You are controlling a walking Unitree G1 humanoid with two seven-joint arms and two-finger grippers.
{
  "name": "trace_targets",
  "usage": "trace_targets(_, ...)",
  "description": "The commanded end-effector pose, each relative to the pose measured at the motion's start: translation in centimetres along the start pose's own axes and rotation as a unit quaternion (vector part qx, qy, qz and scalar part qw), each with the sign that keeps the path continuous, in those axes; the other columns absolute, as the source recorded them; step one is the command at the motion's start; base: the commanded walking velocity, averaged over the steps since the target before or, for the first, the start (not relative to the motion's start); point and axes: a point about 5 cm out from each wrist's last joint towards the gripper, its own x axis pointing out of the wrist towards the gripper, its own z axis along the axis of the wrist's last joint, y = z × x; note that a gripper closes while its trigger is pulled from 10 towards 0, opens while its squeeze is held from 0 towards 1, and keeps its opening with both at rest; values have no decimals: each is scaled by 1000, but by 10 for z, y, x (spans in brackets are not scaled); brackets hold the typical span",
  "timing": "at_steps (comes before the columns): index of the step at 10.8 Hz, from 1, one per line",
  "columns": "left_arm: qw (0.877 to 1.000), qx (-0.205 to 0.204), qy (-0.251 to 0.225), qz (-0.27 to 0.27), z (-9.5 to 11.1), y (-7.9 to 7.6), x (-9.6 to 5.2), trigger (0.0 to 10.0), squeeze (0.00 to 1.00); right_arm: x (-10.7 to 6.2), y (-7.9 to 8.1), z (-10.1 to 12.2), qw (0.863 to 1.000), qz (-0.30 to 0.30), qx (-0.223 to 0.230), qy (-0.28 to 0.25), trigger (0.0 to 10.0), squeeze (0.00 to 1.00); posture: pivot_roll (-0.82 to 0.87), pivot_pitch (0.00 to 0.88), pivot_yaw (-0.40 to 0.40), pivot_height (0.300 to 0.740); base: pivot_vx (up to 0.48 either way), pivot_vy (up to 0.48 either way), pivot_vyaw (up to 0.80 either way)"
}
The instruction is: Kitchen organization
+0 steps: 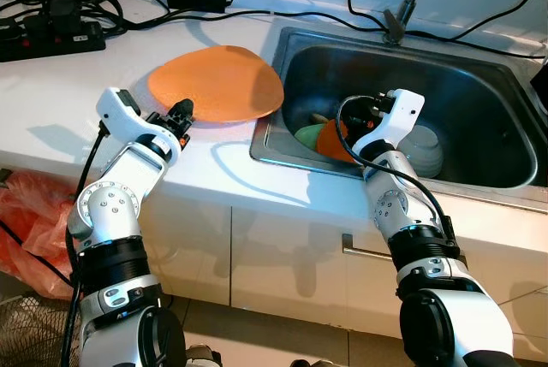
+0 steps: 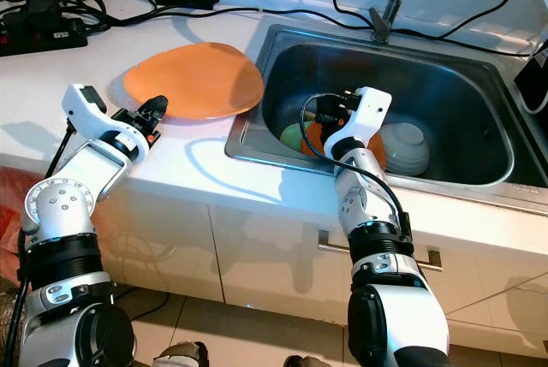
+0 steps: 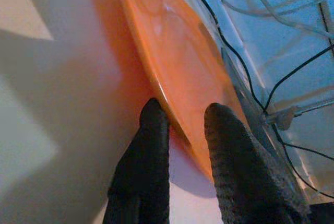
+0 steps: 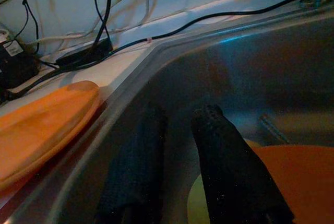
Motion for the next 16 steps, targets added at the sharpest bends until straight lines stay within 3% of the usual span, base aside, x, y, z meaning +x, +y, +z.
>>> trace_targets(1, 999, -6, 31, 2, -14, 1, 4, 0, 0, -2, -5, 1, 1000, -7, 3, 2, 10000, 0, 117, 89, -81, 740, 0, 0, 0)
trace_targets(10, 1000, -5, 6, -6, -11, -1, 4, 0, 0, -2, -5, -1, 1000, -8, 1, 8, 10000, 0, 119, 88, -84, 740, 0, 0, 0)
trace_targets(12, 998, -25, -35, -52, -4, -12, 2, 0, 0, -2, -6, 0, 1000, -9, 1, 7, 10000, 0, 117, 88, -83, 740, 0, 0, 0)
trace_targets(16, 988, -62, -75, -122, -5, -35, 0, 0, 0, -3, -8, 0, 1000, -14, 6, 6, 10000, 0, 115, 86, -85, 740, 0, 0, 0)
